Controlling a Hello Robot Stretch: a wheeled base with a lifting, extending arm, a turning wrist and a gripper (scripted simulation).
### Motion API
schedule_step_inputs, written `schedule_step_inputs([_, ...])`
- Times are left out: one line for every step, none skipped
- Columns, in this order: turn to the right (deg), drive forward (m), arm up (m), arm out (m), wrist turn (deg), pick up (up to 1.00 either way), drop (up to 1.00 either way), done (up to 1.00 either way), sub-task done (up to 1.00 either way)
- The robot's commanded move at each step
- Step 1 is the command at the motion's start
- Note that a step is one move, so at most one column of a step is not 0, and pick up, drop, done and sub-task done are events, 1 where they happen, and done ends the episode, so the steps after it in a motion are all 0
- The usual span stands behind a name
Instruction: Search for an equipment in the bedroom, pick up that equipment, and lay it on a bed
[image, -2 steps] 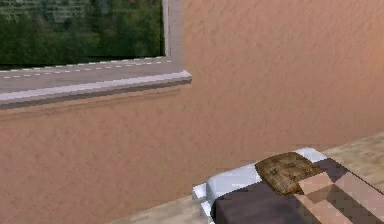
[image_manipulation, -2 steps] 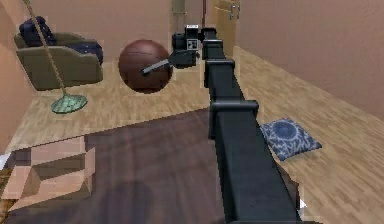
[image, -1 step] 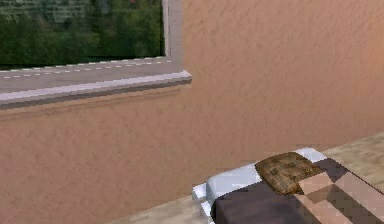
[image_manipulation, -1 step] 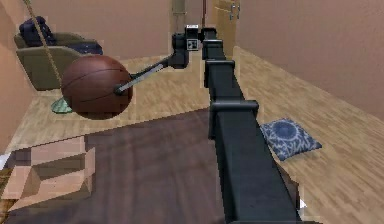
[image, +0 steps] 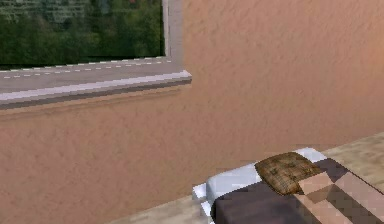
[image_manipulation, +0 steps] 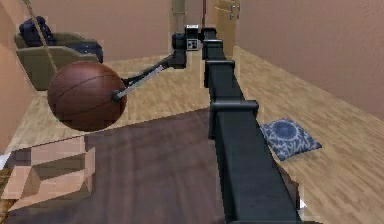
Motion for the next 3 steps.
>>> schedule_step_inputs([0.0, 0.0, -0.46, 0.0, 0.0, 0.0, 0.0, 0.0, 0.0])
schedule_step_inputs([0.0, 0.0, -0.32, 0.0, 0.0, 0.0, 0.0, 0.0, 0.0])
schedule_step_inputs([0.0, 0.0, 0.0, 0.0, 0.0, 0.0, 1.0, 0.0, 0.0])
